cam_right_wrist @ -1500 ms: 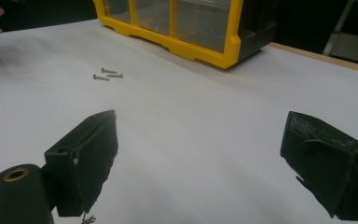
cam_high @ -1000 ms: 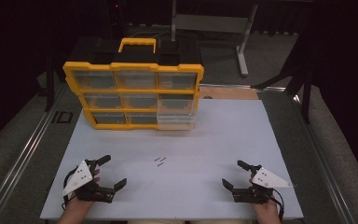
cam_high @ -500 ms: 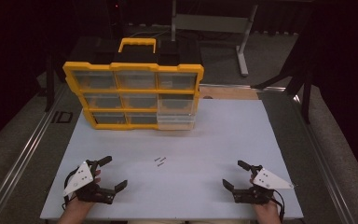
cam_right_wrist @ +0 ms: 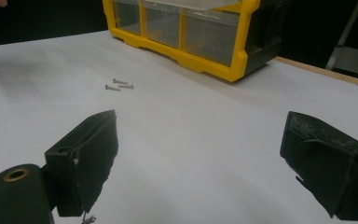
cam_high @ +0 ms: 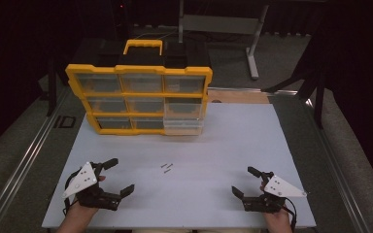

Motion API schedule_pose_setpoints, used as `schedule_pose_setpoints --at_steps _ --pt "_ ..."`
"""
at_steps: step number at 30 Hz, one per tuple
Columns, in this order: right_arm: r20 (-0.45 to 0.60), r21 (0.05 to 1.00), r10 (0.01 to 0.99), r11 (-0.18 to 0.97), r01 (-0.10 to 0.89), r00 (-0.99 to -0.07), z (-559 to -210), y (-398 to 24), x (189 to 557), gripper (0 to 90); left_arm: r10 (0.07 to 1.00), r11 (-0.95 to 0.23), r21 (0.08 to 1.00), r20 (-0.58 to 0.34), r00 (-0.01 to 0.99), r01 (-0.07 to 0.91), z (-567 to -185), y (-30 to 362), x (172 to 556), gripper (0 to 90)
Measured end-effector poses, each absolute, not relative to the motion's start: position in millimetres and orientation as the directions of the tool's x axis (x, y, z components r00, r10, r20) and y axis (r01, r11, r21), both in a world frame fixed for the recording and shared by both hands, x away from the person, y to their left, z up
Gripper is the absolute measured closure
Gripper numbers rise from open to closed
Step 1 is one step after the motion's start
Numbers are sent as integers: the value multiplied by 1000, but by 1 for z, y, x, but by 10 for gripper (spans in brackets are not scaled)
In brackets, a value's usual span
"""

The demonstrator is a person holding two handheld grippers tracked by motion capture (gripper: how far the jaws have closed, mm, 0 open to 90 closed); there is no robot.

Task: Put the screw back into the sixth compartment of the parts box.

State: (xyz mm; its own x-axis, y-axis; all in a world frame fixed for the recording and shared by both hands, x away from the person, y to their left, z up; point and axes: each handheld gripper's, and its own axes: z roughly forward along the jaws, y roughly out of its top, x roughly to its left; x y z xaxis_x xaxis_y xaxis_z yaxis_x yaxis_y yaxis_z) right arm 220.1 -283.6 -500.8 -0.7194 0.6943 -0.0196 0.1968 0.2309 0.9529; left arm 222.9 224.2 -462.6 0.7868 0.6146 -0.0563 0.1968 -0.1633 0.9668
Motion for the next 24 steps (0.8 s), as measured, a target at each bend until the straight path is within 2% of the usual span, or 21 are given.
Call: schedule_pose_setpoints --at_steps 3,4,6,15,24 --pt "-20 953 694 230 196 -720 -501 -283 220 112 608 -169 965 -59 792 202 -456 224 225 7" --pt "-20 954 692 230 195 -722 -501 -283 220 112 596 -147 964 -93 798 222 -449 223 229 7" --pt "-21 954 690 231 193 -723 -501 -283 220 112 591 -137 964 -103 800 226 -444 222 233 7" --pt "-21 954 681 234 190 -732 -500 -281 220 112 600 -158 960 -91 795 229 -430 212 249 7" --pt "-13 955 673 229 191 -740 -501 -279 221 112 553 -243 939 -71 830 242 -429 186 269 8"
